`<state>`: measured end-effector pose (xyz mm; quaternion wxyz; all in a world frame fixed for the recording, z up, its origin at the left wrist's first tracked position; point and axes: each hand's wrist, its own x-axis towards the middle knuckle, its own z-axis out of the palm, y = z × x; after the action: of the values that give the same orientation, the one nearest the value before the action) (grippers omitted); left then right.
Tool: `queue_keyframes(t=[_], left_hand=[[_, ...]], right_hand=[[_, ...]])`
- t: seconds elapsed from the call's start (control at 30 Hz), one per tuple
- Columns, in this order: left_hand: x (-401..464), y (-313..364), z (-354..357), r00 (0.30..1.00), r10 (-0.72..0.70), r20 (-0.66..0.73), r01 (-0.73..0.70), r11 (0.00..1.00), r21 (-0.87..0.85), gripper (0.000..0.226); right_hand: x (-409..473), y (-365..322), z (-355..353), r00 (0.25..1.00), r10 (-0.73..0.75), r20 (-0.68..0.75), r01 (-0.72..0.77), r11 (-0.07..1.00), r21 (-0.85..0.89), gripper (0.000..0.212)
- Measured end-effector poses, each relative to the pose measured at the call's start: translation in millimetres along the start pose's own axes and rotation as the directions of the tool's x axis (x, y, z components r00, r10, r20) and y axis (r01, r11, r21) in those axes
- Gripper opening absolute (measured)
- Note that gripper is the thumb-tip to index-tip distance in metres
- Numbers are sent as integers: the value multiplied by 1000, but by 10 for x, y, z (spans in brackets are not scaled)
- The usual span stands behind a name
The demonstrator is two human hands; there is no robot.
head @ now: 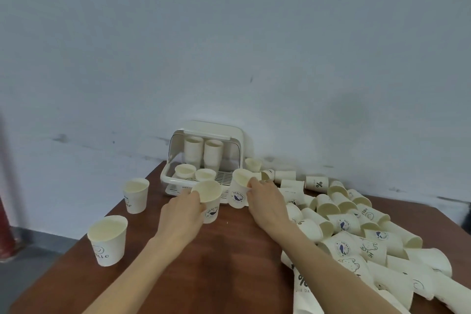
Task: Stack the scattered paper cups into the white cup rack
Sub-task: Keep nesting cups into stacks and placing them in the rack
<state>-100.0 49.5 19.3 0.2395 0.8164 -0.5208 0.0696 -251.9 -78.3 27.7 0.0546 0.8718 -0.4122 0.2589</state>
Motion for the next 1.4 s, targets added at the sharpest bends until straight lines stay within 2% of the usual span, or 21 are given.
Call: queue_keyframes(t=[0.17,0.5,0.8,0.97,1.13,1.4], left_hand=[[53,-188,62,1000,-22,12,21,998,55,9],[195,-552,301,1000,-27,7,27,998,65,13],[285,-749,432,998,-65,17,65,997,34,15],[386,-781,400,997,-72,3,72,997,27,24],[484,-814,368,997,-77,-22,77,996,33,24],[631,-826,389,997,-59,-39,61,996,59,29]], right_hand=[[89,-116,125,999,-38,19,39,999,-12,18],[531,-281,396,998,-70,10,70,997,-13,17],[1102,-461,635,997,-47,-54,49,998,29,20],[1282,-551,820,997,-48,-63,48,999,2,18],[1262,-571,1043,998,-65,-9,64,996,-65,14],[1183,-552,1246,983,-98,152,112,990,-91,19]])
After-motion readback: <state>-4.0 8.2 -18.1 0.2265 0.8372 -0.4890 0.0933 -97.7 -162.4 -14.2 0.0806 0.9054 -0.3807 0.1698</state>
